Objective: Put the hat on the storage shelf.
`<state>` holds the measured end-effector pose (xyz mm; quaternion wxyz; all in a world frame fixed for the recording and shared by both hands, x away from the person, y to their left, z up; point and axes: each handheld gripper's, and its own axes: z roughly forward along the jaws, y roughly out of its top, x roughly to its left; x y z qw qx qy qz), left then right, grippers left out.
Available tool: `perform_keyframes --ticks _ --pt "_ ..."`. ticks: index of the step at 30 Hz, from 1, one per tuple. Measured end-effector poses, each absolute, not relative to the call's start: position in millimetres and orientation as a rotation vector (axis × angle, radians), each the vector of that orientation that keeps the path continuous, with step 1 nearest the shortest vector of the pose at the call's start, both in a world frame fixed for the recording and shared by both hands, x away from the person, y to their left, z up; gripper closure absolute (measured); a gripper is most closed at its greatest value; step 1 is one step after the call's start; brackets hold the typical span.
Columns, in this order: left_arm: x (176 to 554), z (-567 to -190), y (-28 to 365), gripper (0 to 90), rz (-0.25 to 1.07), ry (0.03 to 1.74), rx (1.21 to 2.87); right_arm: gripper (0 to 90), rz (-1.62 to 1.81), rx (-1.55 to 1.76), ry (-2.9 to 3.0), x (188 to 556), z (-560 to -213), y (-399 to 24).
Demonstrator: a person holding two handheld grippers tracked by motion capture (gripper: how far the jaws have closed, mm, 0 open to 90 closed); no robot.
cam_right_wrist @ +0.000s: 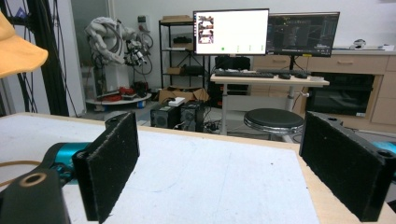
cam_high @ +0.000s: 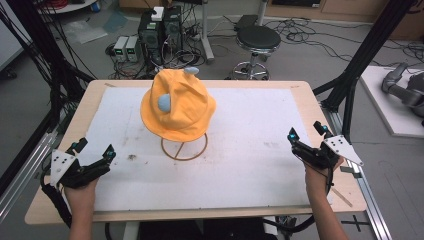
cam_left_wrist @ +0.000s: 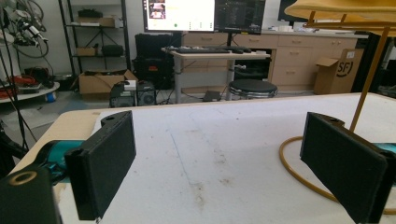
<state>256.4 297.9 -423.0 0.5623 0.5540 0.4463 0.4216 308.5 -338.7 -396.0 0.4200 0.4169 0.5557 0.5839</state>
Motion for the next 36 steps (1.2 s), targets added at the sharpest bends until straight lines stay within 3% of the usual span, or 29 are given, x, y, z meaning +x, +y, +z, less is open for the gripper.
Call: perform_keyframes --ticks 36 --pt "257.2 -423.2 295.3 10.9 0.987 1.042 1.321 12.0 1.442 1.057 1.488 310.5 -408.2 -331.7"
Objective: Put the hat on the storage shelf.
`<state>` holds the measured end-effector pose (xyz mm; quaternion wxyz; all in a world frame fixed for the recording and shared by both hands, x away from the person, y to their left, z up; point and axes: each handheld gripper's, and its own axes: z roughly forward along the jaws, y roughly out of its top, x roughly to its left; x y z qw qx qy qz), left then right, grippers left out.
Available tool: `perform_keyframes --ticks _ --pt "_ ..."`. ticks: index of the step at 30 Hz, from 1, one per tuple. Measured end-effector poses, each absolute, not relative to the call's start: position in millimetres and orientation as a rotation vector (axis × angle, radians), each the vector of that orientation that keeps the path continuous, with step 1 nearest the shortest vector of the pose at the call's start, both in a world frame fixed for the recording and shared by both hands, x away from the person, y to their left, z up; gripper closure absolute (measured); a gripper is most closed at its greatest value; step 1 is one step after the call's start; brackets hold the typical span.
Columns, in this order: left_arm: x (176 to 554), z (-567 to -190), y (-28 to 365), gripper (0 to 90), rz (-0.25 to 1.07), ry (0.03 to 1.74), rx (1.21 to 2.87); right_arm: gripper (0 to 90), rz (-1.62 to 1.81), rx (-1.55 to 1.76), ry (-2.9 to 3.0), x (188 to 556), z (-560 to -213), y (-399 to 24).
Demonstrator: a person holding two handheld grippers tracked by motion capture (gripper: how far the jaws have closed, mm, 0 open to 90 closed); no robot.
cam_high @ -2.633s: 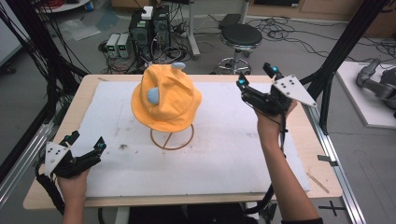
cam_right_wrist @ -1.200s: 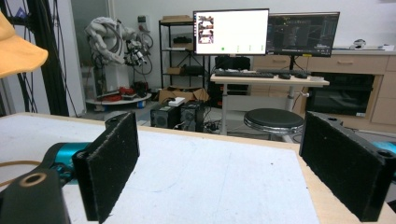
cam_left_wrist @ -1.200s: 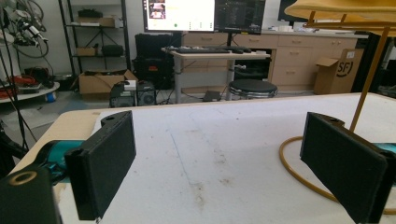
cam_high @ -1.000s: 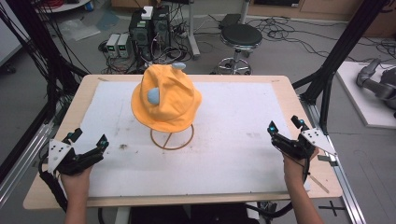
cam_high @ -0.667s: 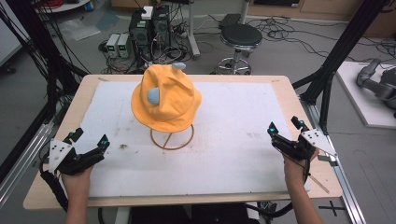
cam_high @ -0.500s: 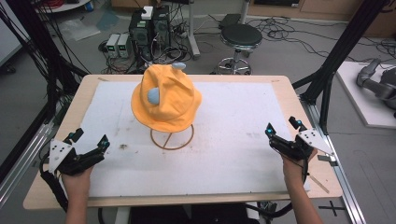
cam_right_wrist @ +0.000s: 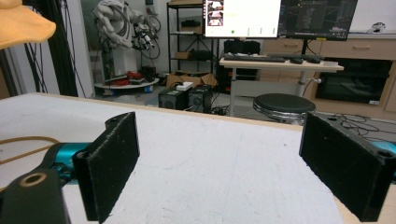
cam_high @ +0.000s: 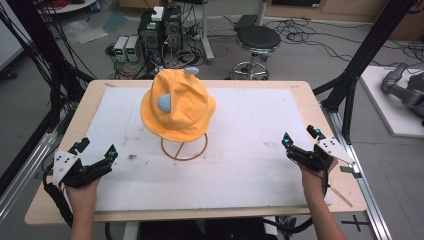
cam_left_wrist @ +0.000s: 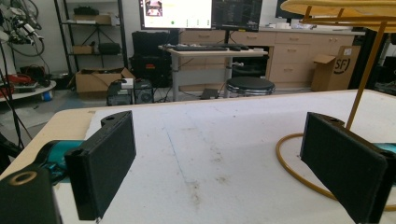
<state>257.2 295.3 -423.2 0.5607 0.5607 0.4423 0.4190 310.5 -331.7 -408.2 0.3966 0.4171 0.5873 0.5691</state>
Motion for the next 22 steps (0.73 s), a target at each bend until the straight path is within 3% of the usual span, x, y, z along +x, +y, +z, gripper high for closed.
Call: perform_keyframes --ticks 22 --pt "257.5 -423.0 295.7 10.9 0.981 1.044 1.316 12.0 1.403 1.039 1.515 311.2 -409.2 -328.6"
